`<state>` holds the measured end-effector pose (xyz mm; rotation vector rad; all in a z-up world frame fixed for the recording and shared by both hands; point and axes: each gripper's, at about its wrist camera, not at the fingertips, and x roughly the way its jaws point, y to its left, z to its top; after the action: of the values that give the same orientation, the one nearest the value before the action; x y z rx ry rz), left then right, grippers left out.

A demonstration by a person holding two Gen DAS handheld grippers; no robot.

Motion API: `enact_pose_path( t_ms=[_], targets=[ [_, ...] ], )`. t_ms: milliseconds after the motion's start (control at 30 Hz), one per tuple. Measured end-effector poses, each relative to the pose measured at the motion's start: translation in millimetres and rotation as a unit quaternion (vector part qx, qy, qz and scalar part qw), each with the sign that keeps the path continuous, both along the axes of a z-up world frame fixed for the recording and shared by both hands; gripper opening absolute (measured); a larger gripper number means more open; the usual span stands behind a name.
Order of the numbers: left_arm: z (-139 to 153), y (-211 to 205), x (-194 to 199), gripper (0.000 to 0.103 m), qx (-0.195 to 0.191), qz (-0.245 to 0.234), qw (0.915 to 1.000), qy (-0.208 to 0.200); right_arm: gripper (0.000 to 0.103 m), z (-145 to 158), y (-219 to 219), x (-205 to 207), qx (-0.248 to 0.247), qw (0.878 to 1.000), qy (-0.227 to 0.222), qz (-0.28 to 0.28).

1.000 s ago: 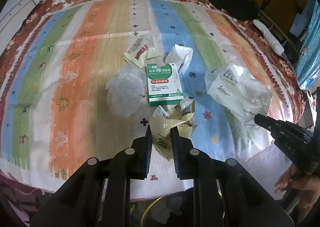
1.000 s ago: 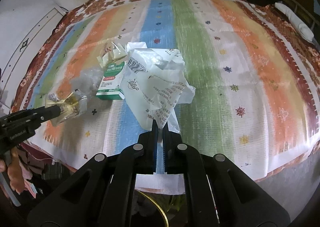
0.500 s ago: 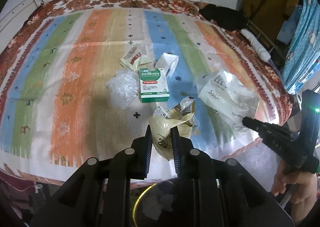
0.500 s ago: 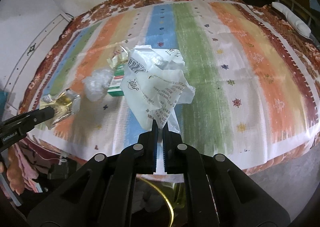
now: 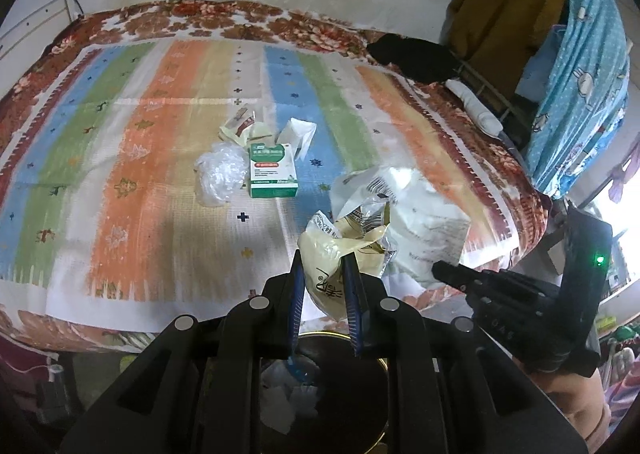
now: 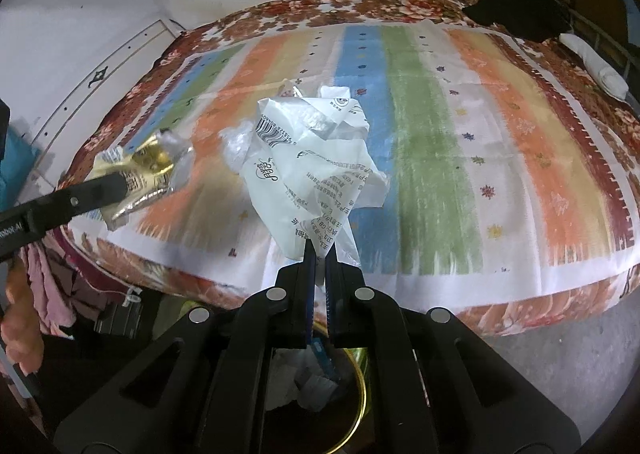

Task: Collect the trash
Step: 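Lift the wrapper and paper bag and carry both over the bin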

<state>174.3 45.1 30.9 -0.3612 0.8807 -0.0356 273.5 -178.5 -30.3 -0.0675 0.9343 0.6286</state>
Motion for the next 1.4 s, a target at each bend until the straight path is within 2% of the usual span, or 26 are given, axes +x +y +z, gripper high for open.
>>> enact_pose_path(
  t_ms=[167,433,600,867,1200,1400],
  targets=[
    [-1,-4,-13,0.018,0.002,-0.005,1.0000,-0.004,0.004,1,-7,-16,0.014,1.000,0.001,0.001],
    [-7,-14,-36,0.018,-0.020,-0.018,0.9996,-0.009,0.004,-3,-20,-48,0.044,0.999,0.008,0.006],
    [-11,-21,-53,0.018,-0.023,-0.025,0.9993,-0.015,0.004,-2,-21,-65,0.048,0.999,-0.004,0.012],
    [-17,-27,-78,0.018,-0.019,-0.024,0.9992,-0.024,0.004,-10,-21,-89,0.061,0.998,0.006,0.030],
    [-28,-35,-104,0.018,-0.018,-0.026,0.9991,-0.028,0.004,-27,-21,-120,0.045,0.998,0.016,0.042],
    [-40,-43,-119,0.018,-0.013,-0.014,0.9997,-0.018,0.004,-37,-17,-135,0.014,0.999,0.018,0.048]
  ],
)
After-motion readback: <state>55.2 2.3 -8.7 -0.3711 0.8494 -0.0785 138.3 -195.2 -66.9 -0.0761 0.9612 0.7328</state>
